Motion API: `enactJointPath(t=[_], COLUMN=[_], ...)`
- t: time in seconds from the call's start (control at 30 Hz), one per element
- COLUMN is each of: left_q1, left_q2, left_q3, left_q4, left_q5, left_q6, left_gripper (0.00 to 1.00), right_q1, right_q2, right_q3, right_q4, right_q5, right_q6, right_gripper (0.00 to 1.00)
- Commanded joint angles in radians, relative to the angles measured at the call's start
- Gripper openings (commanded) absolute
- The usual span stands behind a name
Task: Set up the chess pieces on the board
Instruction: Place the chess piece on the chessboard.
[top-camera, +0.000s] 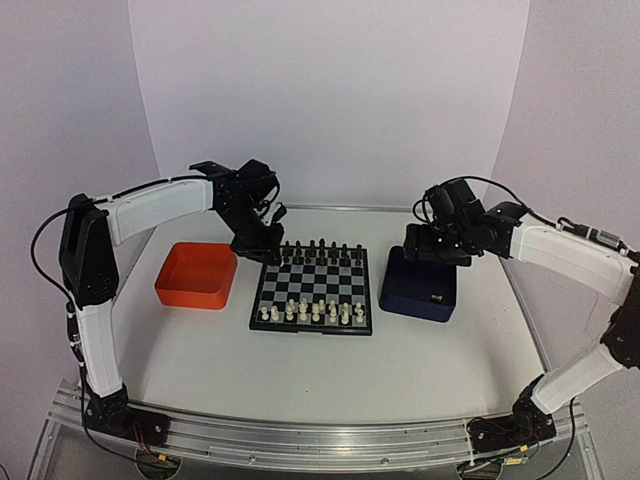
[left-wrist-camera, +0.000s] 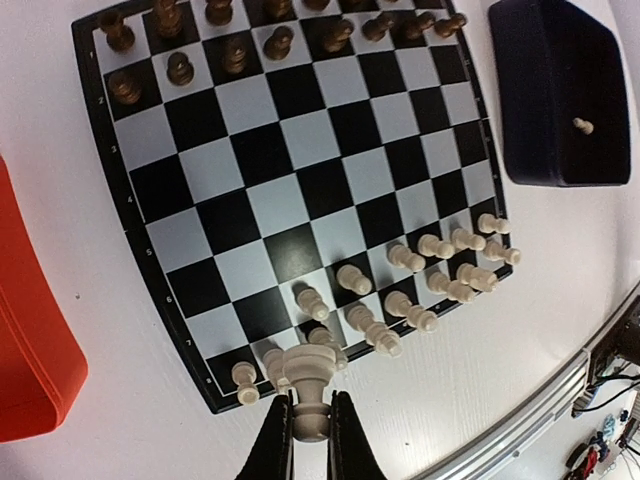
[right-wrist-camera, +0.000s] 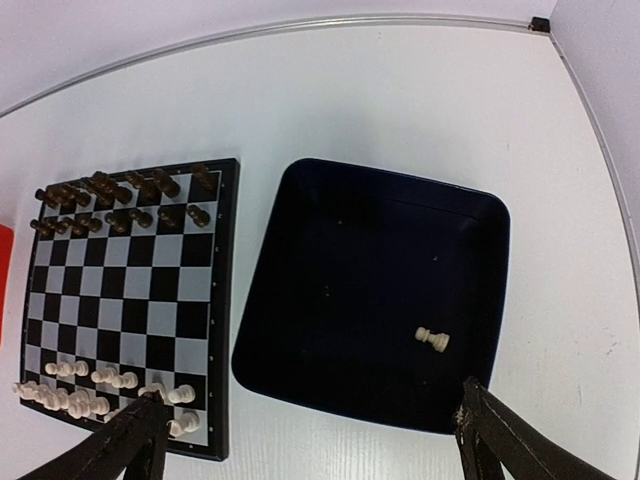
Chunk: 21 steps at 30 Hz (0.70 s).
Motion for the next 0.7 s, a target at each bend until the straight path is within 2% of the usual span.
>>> enactJointPath(t=[0.0,0.37,0.67], left_q1=[-0.004,0.006,0.015], left_q2=[0.119,0.266,0.302], left_q3=[0.132,0.259,0.275], left_q4=[-0.238,-0.330,-0.339], left_q5=[0.009,0.059,0.072], left_q6=[0.040,0.083,0.077], left_gripper=[0.00,0.00,0.00], right_q1=[-0.033,-0.076,-0.096], right_q2=[0.012,0.018,0.028], right_q3=[0.018,-0.012,-0.029], right_q4=[-0.048,-0.064,-0.077], right_q5=[-0.038,-0.098,-0.108], right_q6=[-0.037,-0.012,-0.004], right_gripper=[0.96,0.96,0.96])
